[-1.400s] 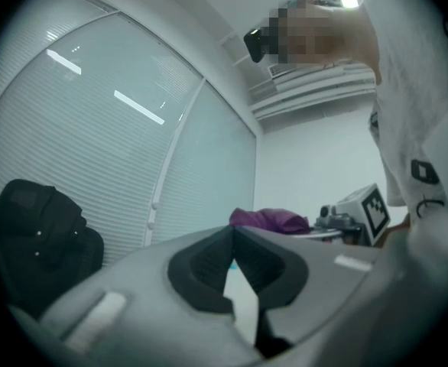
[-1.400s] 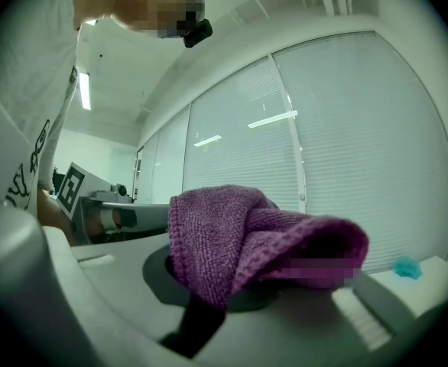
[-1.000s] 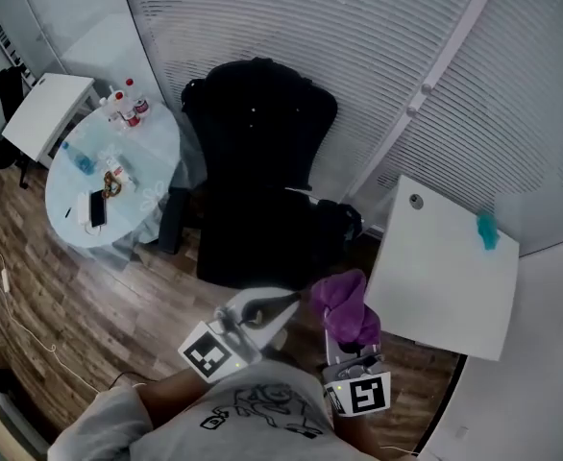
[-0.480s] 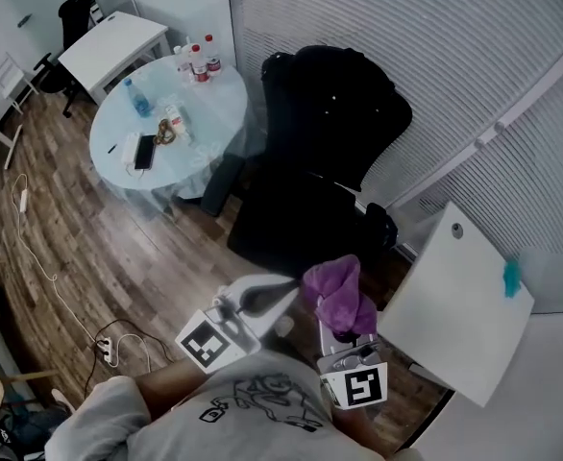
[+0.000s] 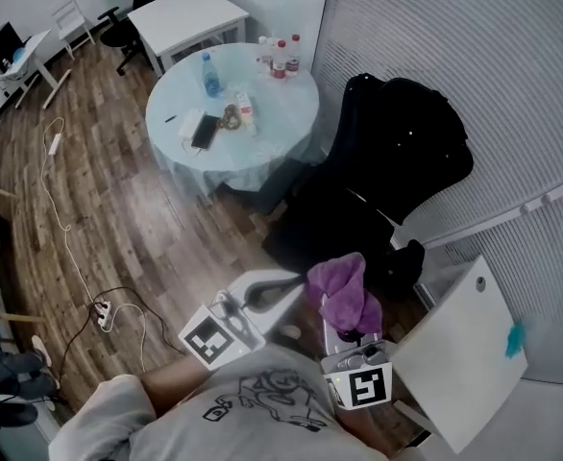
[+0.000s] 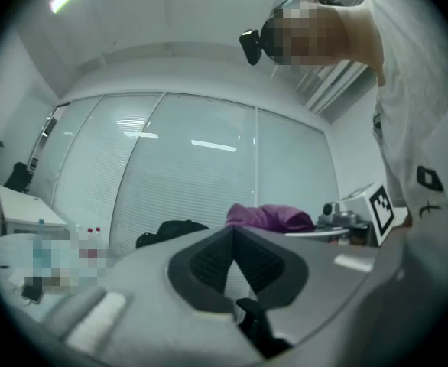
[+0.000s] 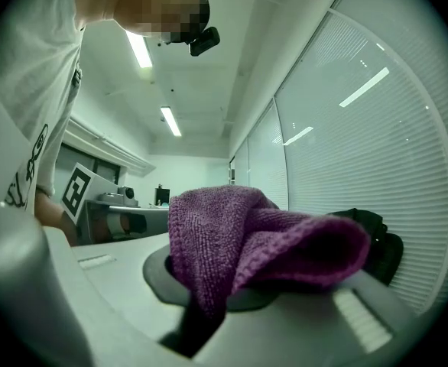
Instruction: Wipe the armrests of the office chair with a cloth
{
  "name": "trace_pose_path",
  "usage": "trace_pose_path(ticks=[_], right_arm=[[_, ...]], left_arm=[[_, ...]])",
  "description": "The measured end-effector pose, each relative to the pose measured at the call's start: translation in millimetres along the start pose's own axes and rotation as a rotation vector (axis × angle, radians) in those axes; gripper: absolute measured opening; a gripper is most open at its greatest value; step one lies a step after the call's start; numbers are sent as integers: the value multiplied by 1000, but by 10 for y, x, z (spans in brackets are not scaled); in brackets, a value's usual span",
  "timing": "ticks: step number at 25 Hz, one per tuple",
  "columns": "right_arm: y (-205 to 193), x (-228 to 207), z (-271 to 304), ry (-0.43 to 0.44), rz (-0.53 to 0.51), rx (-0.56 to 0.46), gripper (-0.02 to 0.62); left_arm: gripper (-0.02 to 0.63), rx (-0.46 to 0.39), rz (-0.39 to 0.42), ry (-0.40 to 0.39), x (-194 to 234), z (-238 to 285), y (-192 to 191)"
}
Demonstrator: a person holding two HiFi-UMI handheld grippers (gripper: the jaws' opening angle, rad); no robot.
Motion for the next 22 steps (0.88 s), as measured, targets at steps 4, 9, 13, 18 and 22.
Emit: trace_pose_path(ticks=[4, 9, 13, 18, 22], right_arm=[[-67, 210, 300, 51, 13, 4, 38], [-175, 448, 721, 115, 16, 20, 38], [-295, 618, 1104, 156, 25, 29, 38], [-412, 824, 1620, 201, 36, 36, 38], [-503, 954, 2017, 226, 36, 37, 38]], left_arm=[[0, -17, 18, 58, 271, -241, 113], [0, -13, 28, 130, 673, -527, 225], [0, -23, 41, 178, 1051, -723, 312], [0, -39, 53, 214, 1522, -945, 439], [0, -27, 53, 229, 1886, -1085, 485]])
Point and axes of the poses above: the fingertips, and each gripper's own axes: z forward along the fingers, x to its left, y out of its top, the point moved 2 cm from there along -z, backward along the fingers, and after that the axes turned 13 degrees about -x, right-handed, at the moved point
